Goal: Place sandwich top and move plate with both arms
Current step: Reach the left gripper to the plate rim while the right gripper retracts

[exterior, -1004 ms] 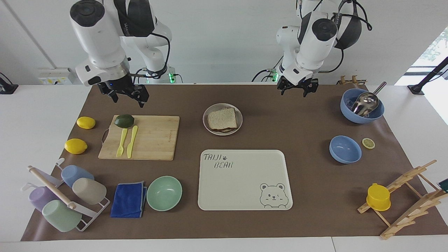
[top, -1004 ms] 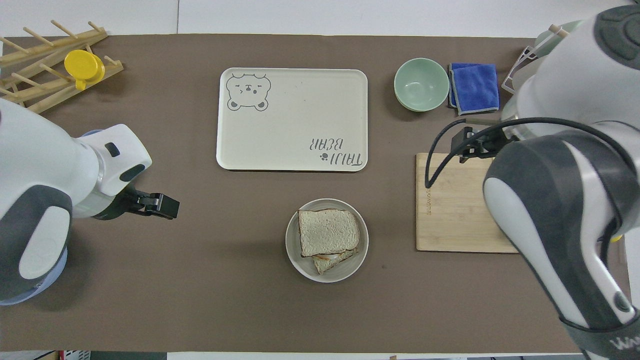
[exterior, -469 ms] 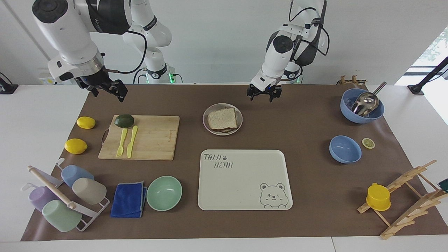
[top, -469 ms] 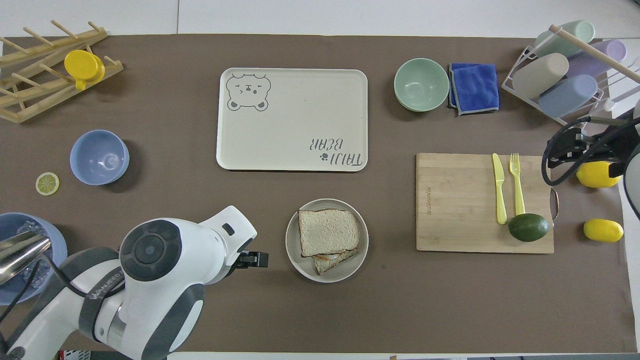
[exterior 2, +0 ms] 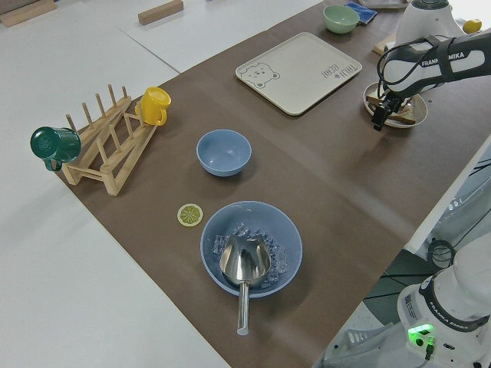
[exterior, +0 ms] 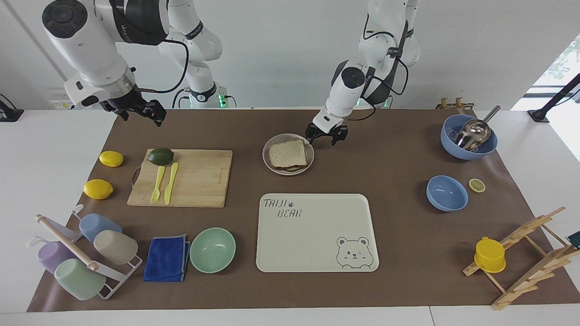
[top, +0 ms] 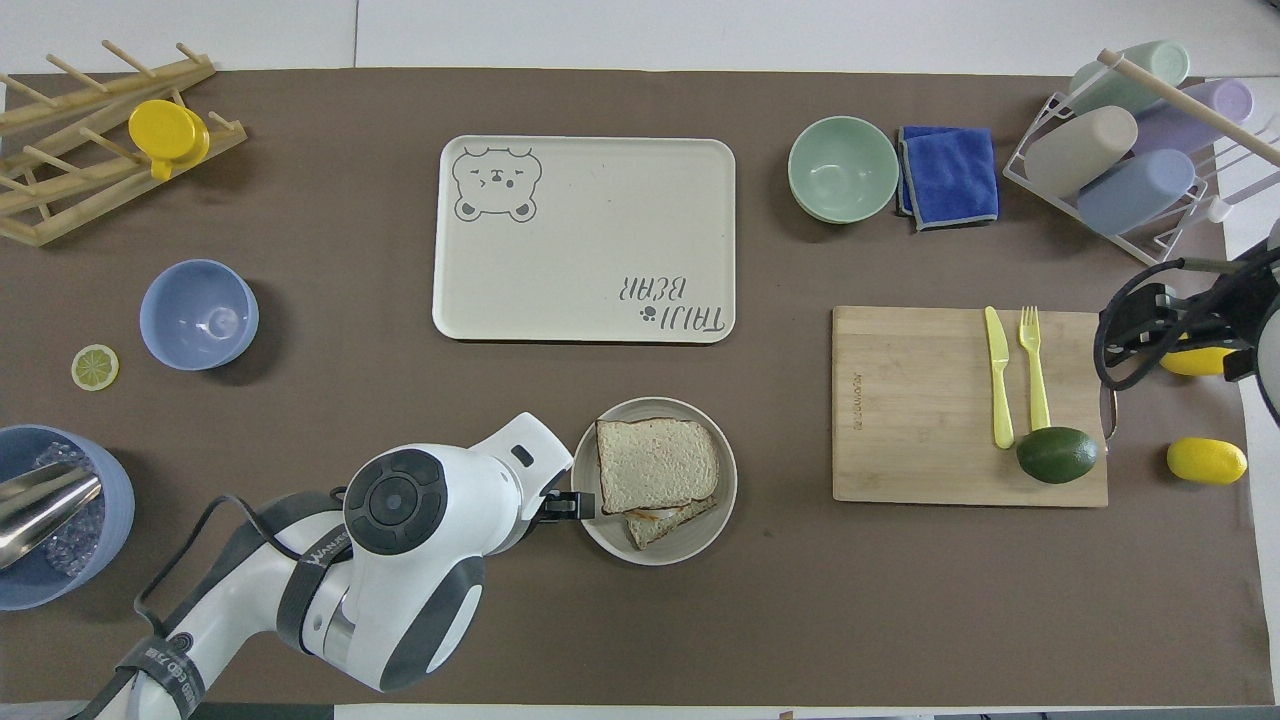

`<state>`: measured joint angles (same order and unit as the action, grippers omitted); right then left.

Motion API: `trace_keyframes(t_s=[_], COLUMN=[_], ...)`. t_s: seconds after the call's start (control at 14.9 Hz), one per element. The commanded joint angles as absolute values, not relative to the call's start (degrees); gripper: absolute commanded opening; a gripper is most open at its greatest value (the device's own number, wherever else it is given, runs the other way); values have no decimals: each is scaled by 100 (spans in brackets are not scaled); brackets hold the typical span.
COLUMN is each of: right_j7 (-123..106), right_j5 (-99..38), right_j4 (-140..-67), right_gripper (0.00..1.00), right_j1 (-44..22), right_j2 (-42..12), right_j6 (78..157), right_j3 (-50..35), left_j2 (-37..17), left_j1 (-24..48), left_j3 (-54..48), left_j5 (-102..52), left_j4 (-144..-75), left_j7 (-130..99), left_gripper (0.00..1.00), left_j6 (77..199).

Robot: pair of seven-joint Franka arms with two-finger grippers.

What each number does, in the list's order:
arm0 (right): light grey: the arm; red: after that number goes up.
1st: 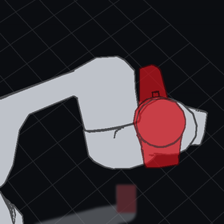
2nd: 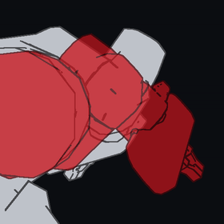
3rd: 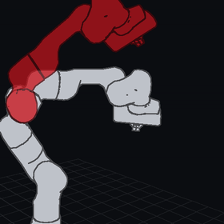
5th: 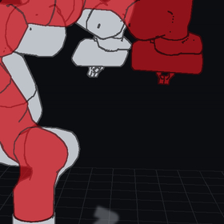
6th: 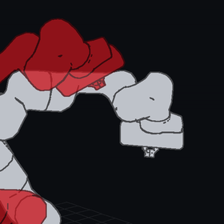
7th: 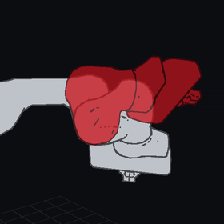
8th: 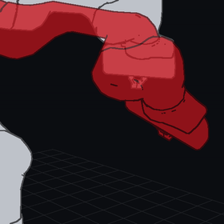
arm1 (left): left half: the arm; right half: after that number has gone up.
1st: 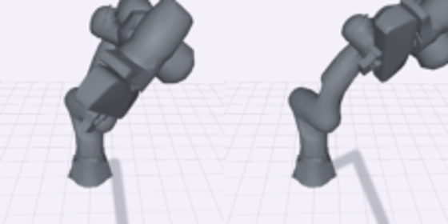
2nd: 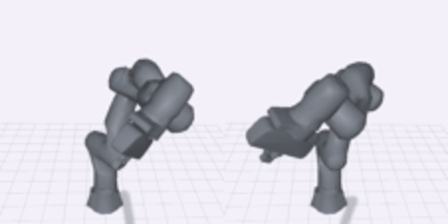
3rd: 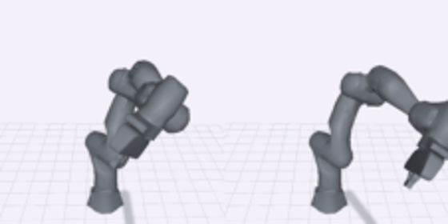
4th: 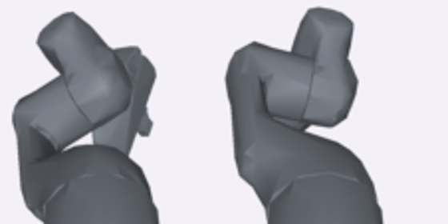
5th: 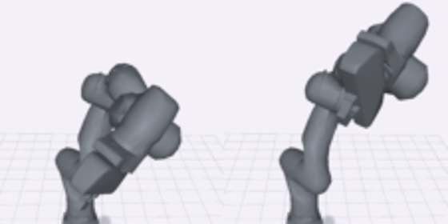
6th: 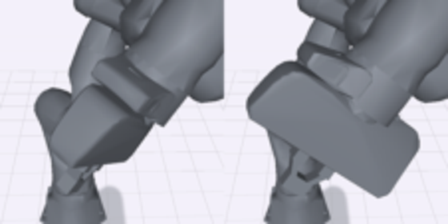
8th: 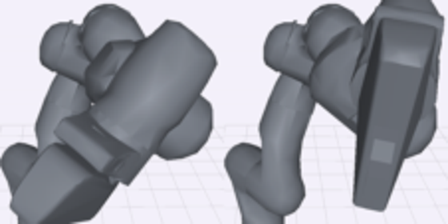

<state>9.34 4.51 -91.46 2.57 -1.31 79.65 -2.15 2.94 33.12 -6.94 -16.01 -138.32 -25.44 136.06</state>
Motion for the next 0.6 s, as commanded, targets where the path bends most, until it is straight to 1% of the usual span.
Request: trace_keyframes(t_s=[0.0,0.27,0.54], right_j7=[738,-25,-53], right_j5=[290,290,168], right_j4=[-9360,-9361,-9220], right_gripper=[100,100,100], right_j1=[387,395,220], right_j2=[105,88,26], right_j6=[7954,8348,8323], right_j3=[-176,-106,167], left_j2=[97,53,-70], left_j1=[3454,3472,3480], left_j3=[-598,-598,-598], left_j5=[-1958,-2434,-2592], left_j4=[-13843,-13843,-13843], left_j7=[-2602,-2610,-2610], left_gripper=[87,75,66], left_j6=[13921,14010,14185])
